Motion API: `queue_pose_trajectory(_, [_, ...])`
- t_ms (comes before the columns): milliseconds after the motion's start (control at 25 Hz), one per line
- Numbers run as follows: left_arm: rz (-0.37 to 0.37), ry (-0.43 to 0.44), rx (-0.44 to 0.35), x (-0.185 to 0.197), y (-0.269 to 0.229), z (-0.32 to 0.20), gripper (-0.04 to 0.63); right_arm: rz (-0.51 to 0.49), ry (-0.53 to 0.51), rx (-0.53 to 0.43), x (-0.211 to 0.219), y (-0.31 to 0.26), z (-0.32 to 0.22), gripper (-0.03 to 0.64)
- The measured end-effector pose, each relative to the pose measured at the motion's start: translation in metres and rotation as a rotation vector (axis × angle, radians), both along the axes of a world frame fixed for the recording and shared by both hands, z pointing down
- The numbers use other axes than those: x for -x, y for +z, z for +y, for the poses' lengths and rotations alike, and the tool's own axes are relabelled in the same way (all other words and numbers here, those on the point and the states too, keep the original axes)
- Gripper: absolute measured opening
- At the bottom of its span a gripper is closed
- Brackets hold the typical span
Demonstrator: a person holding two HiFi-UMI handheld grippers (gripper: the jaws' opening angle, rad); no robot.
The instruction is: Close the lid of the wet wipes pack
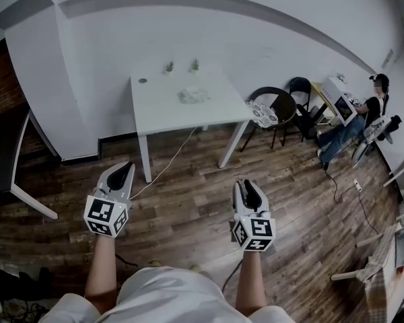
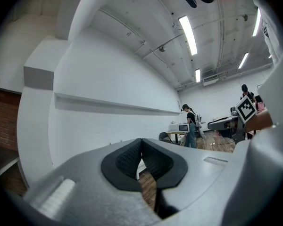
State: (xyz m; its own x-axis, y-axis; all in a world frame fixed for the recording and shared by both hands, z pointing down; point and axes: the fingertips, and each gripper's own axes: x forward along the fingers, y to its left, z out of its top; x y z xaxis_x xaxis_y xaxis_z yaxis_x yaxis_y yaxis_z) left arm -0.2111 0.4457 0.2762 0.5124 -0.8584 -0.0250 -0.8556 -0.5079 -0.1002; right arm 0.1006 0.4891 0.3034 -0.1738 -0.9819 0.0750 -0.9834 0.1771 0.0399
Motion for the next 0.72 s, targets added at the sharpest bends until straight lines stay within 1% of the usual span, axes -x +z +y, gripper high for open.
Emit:
queue_pose_trajectory(280, [0.003,0.015,0.003,0.015,0.002,0.002,0.006,0.002,0.017,0.006,0.015,0.002,0.005,0.115])
queue_pose_trajectory(520, [0.012,0.027,0.021,0.030,0.015,0.002,0.006,0.000,0.025,0.023,0.032,0.014,0.014,0.115])
queue_pose_trajectory(720, [0.027,0.036,0.041,0.032,0.024,-0.004,0.006,0.009,0.043,0.035,0.031,0.018,0.015,0.115])
